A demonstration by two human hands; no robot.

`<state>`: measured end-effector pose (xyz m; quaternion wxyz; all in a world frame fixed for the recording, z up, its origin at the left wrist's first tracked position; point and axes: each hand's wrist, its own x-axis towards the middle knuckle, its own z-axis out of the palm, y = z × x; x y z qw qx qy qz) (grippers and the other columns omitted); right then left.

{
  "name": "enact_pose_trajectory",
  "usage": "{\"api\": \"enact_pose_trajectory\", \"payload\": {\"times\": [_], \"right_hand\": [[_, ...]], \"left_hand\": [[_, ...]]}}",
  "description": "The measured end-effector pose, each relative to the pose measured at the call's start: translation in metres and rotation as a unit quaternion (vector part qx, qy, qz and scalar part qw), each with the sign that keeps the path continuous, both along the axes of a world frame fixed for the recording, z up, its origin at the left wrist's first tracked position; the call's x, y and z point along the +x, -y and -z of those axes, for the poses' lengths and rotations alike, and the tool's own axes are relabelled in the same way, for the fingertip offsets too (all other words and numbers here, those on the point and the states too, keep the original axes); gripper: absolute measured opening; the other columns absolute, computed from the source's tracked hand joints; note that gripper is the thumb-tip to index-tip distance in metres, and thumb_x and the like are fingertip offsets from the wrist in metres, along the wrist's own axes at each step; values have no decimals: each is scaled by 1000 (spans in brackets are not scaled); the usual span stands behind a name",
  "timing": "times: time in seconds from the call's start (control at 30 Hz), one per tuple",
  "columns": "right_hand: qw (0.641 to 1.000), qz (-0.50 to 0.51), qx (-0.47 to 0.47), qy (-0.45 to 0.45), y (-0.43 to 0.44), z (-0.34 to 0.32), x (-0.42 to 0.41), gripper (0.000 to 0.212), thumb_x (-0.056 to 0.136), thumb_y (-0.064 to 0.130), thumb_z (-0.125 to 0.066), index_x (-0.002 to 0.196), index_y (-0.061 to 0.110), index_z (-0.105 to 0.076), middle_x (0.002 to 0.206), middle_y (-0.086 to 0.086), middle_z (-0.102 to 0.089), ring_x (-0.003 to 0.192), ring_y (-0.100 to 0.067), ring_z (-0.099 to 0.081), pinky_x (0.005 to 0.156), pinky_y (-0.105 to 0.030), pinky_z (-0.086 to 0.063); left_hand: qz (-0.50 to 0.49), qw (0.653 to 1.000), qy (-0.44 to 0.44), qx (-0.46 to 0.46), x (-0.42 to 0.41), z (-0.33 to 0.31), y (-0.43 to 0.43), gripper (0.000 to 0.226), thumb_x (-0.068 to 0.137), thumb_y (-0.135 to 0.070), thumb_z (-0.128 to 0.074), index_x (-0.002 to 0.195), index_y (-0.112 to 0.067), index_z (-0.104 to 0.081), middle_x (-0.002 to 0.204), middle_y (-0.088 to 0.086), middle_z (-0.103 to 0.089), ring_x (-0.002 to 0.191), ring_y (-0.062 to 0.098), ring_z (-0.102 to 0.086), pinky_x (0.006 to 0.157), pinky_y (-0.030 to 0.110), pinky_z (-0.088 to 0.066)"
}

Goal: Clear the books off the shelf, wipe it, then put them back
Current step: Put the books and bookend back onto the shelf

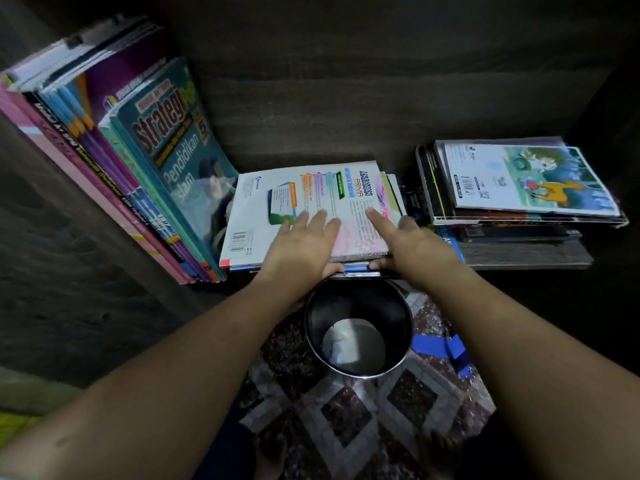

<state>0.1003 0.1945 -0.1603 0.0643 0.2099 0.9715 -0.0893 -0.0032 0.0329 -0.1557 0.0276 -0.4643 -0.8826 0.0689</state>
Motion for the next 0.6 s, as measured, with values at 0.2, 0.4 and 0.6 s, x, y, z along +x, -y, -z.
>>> {"api": "enact_pose_trajectory", "payload": {"times": [0.2, 0.4, 0.6], "right_hand": [[998, 3, 61, -22, 3, -6, -2, 73, 95, 36, -56, 150, 37, -8, 115, -19, -52, 100, -39, -57, 73, -41, -46], [971, 146, -121, -148, 4, -17, -6, 75, 74, 30, -81, 136, 17, -41, 115, -15, -58, 105, -33, -58, 86, -39, -49], [985, 153, -80, -27, 22, -3, -12, 88, 78, 56, -70, 145, 19, -25, 135, -19, -39, 124, -38, -36, 98, -44, -38]], "left_hand": [[-31, 999, -15, 5, 5, 4, -6, 73, 97, -56, -38, 151, -12, -14, 156, 16, -21, 140, 40, -25, 110, 50, -31], [-68, 997, 47, 10, 3, -3, -4, 64, 101, -29, -45, 152, -12, -10, 157, 13, -20, 141, 38, -26, 112, 49, -29], [-116, 937, 90, 317, 7, -35, 19, 67, 93, -17, -54, 151, -23, -21, 151, 5, -37, 115, 33, -54, 83, 43, -45]]}}
